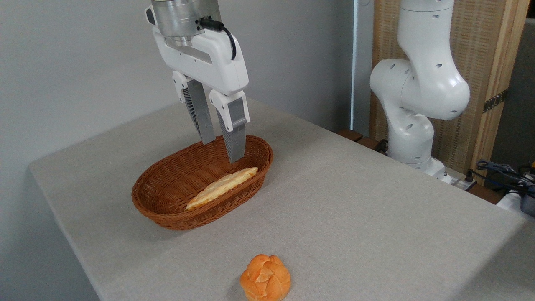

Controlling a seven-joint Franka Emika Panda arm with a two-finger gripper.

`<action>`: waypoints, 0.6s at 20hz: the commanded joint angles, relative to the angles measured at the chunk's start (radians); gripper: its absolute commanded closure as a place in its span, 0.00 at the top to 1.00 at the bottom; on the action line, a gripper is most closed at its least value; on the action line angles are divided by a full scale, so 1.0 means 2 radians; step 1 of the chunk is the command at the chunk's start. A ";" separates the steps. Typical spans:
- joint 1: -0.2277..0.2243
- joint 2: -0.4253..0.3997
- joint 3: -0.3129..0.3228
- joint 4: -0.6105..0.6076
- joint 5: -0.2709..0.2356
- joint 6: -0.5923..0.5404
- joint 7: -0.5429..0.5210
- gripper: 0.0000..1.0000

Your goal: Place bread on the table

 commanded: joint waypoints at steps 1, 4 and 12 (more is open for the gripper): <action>-0.001 -0.004 0.002 0.003 -0.003 -0.004 -0.004 1.00; -0.001 -0.003 0.002 0.003 -0.003 -0.004 -0.004 1.00; -0.001 -0.003 -0.003 0.000 -0.002 -0.004 0.006 1.00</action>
